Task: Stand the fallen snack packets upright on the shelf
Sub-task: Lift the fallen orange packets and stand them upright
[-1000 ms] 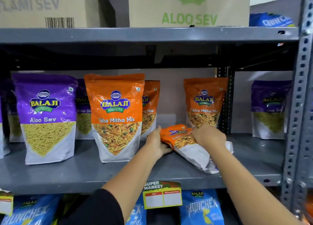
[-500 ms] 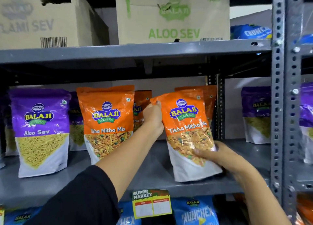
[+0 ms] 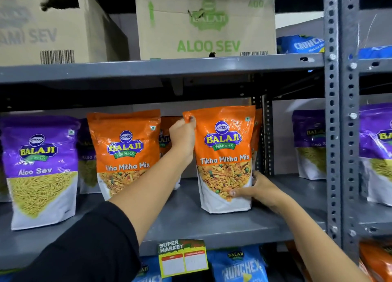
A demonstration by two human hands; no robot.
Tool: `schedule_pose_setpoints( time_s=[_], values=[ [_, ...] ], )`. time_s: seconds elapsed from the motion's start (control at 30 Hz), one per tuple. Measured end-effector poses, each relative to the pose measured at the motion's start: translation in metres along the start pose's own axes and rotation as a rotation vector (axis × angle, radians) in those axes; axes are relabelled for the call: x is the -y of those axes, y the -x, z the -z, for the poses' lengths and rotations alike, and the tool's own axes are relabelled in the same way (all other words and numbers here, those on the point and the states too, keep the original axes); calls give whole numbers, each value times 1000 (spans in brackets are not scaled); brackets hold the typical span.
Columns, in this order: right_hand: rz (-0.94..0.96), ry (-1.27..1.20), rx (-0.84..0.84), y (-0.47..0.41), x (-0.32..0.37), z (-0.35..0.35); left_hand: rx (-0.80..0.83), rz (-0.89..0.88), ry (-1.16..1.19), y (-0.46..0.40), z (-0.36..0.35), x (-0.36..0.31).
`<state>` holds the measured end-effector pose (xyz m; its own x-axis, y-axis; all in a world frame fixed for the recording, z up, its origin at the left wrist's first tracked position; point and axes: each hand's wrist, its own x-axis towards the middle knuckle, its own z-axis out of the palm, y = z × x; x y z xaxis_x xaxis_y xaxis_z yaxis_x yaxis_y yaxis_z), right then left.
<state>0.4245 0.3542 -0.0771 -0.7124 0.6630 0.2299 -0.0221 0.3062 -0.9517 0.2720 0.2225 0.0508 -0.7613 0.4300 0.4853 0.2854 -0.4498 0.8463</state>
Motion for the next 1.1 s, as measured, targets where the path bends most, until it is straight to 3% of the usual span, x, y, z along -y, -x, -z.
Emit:
schedule_pose_setpoints(
  time_s=[0.17,0.33,0.4,0.57,0.7,1.0,1.1],
  values=[
    [2,-85,-12,-3,-21,4,-80,171,-17,29,-12,59],
    [56,-119,-23,-3,-30,7,-71,418,160,97,-26,116],
    [51,-156,-54,-8,-29,10,-68,433,195,96,-31,120],
    [-158,-265,-359,-34,-32,16,-31,475,177,87,-51,126],
    [-217,-265,-476,-33,-25,17,-70,478,185,86,-67,132],
    [-77,-204,-539,-24,-26,16,17,576,167,89,-59,110],
    [90,-50,-687,-12,-20,13,69,491,176,91,-21,91]
  ],
)
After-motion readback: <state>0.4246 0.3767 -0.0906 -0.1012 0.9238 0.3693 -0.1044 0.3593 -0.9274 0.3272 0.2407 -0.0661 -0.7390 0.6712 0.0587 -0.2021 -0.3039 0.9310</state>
